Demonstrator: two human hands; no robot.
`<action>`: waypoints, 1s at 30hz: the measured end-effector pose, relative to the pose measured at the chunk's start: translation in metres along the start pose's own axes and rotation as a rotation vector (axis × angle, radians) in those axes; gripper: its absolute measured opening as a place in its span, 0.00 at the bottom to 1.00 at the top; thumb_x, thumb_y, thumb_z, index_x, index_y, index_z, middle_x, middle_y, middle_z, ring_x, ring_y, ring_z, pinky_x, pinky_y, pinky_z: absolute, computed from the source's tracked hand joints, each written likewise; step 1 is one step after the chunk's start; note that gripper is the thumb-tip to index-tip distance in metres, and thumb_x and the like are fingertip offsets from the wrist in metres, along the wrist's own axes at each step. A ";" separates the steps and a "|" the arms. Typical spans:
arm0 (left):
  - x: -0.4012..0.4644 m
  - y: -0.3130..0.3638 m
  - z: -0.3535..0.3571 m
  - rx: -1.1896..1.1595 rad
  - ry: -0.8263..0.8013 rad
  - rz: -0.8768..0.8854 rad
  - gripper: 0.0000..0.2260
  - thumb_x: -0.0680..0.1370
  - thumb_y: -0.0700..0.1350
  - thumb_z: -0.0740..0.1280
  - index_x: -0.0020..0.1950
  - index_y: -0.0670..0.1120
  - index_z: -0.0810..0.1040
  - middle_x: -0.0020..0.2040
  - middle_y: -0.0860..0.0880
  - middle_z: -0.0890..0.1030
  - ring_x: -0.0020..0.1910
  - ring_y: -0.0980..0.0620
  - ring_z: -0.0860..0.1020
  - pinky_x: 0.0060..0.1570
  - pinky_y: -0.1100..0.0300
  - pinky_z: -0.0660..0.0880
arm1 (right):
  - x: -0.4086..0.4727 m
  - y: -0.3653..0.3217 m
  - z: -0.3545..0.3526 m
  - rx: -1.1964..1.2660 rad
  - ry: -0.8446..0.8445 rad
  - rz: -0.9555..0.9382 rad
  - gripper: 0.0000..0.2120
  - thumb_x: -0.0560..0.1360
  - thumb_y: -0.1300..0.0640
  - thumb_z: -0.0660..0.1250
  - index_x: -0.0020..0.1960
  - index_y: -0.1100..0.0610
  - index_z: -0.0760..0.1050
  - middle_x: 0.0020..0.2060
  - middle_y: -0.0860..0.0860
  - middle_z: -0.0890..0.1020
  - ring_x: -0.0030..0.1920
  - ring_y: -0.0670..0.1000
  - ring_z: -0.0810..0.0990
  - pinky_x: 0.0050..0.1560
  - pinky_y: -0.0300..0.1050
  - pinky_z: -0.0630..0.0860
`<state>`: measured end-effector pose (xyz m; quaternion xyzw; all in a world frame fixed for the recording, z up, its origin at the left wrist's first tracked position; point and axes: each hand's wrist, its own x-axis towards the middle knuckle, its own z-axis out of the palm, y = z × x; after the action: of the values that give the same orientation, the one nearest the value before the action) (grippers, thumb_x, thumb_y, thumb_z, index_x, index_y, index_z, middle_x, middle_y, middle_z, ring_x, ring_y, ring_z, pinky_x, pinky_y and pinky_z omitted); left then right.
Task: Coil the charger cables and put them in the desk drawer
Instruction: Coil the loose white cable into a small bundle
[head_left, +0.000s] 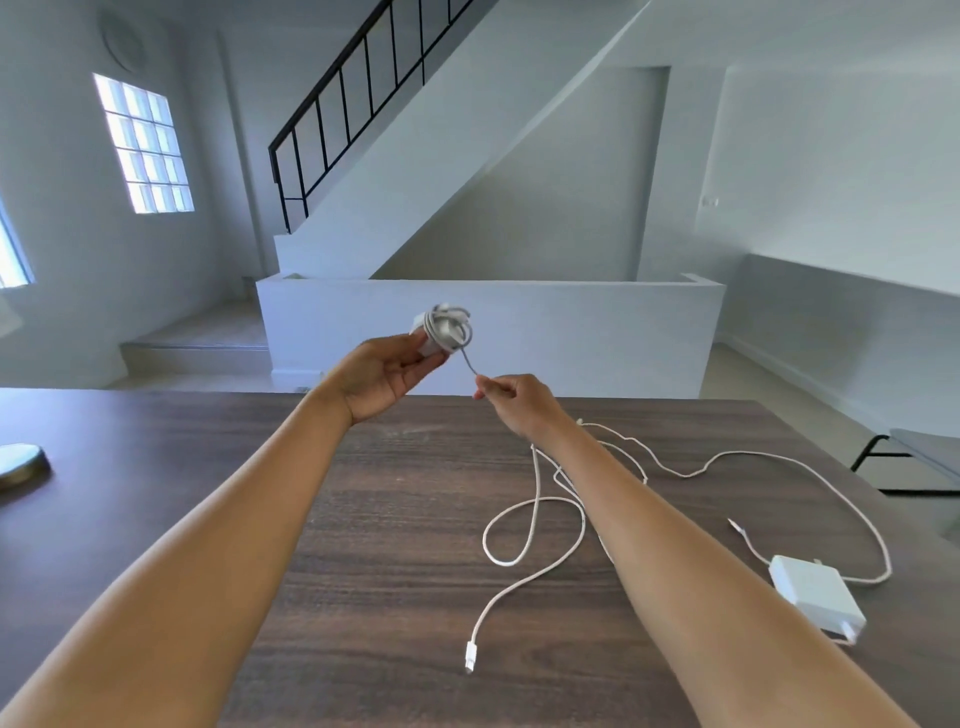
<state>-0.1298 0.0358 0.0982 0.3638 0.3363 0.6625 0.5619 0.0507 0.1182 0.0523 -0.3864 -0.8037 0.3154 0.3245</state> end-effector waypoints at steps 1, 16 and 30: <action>0.003 0.000 0.003 -0.059 0.047 0.019 0.10 0.78 0.36 0.62 0.45 0.35 0.83 0.43 0.40 0.85 0.43 0.48 0.85 0.46 0.61 0.81 | -0.002 -0.001 0.005 0.008 -0.045 0.003 0.18 0.81 0.46 0.57 0.50 0.56 0.81 0.25 0.45 0.72 0.29 0.46 0.72 0.39 0.41 0.72; 0.038 0.002 0.017 -0.055 0.488 0.161 0.09 0.76 0.34 0.68 0.55 0.35 0.73 0.48 0.40 0.79 0.44 0.48 0.81 0.40 0.61 0.82 | -0.018 0.003 0.003 0.607 0.097 0.293 0.16 0.82 0.51 0.57 0.40 0.60 0.70 0.29 0.57 0.78 0.34 0.57 0.83 0.40 0.54 0.83; 0.049 -0.009 -0.005 0.734 0.800 0.242 0.21 0.75 0.50 0.66 0.60 0.39 0.66 0.45 0.47 0.72 0.44 0.49 0.71 0.43 0.56 0.69 | -0.045 0.014 -0.023 0.096 -0.191 0.408 0.15 0.79 0.49 0.63 0.39 0.57 0.75 0.27 0.50 0.66 0.23 0.47 0.61 0.20 0.35 0.57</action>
<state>-0.1348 0.0853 0.0930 0.2916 0.6881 0.6480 0.1466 0.0964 0.0936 0.0424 -0.4933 -0.7201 0.4476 0.1944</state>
